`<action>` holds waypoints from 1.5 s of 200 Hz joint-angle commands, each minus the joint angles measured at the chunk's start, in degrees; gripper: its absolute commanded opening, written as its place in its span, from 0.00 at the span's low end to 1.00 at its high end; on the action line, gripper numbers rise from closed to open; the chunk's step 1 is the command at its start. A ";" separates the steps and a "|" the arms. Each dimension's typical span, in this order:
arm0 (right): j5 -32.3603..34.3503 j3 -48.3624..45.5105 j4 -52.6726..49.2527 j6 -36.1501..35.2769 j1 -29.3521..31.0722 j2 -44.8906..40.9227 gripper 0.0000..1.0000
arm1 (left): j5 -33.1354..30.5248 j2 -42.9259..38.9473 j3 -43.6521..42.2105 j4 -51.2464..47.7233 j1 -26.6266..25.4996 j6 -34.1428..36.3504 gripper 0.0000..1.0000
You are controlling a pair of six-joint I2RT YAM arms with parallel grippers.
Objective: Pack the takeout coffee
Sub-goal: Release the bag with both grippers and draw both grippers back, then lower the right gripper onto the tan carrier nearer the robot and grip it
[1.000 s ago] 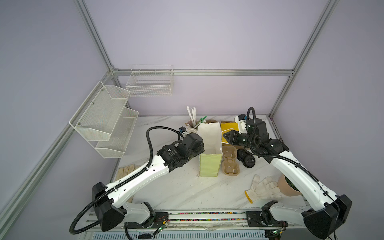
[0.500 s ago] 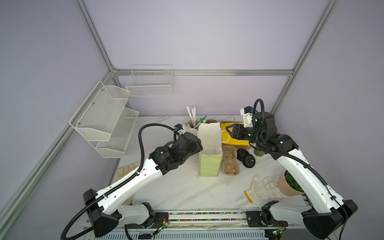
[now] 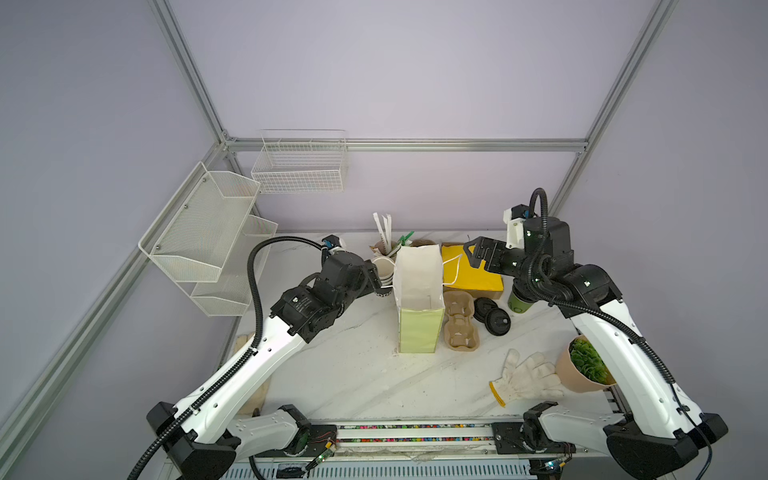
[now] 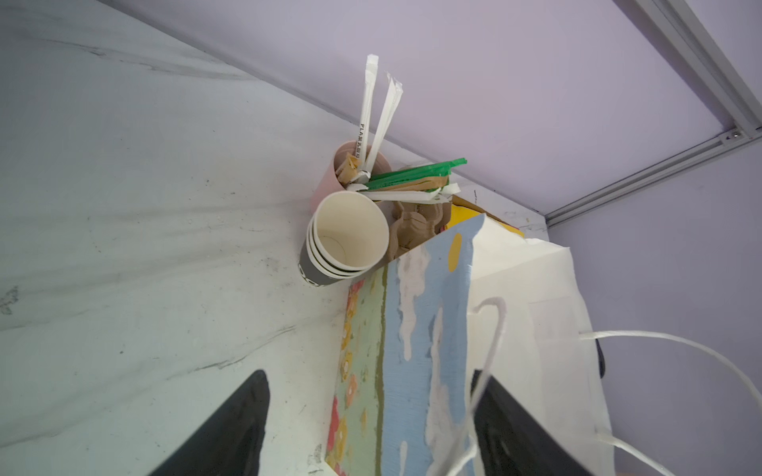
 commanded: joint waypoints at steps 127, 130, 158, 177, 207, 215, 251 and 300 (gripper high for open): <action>-0.50 -13.59 -13.90 4.55 -0.95 9.63 0.97 | 0.42 -16.93 -5.62 8.00 5.86 19.06 1.00; -0.70 -13.97 -13.76 4.45 -0.94 9.81 0.97 | -0.07 -17.45 -6.29 8.26 5.83 19.18 1.00; -1.49 -16.63 -10.69 4.39 -0.92 11.87 0.97 | -3.72 -20.28 -10.68 9.68 5.84 19.76 1.00; -1.41 -17.68 -10.06 3.15 -0.96 14.51 0.98 | -5.10 -21.27 -12.69 10.24 5.86 20.06 1.00; -1.10 -18.30 -8.75 0.30 -0.94 18.52 0.97 | -5.47 -21.99 -14.00 10.70 5.82 20.58 1.00; -1.23 -18.59 -7.79 0.29 -0.91 18.67 0.97 | -5.56 -22.20 -14.31 10.81 5.79 20.76 1.00; -2.09 -18.99 -4.24 -0.33 -0.95 20.19 0.97 | -6.00 -23.41 -14.95 11.16 5.83 21.33 1.00; -1.13 -19.67 -1.87 -1.29 -0.29 23.19 0.97 | -6.19 -23.91 -15.30 11.34 5.80 21.63 1.00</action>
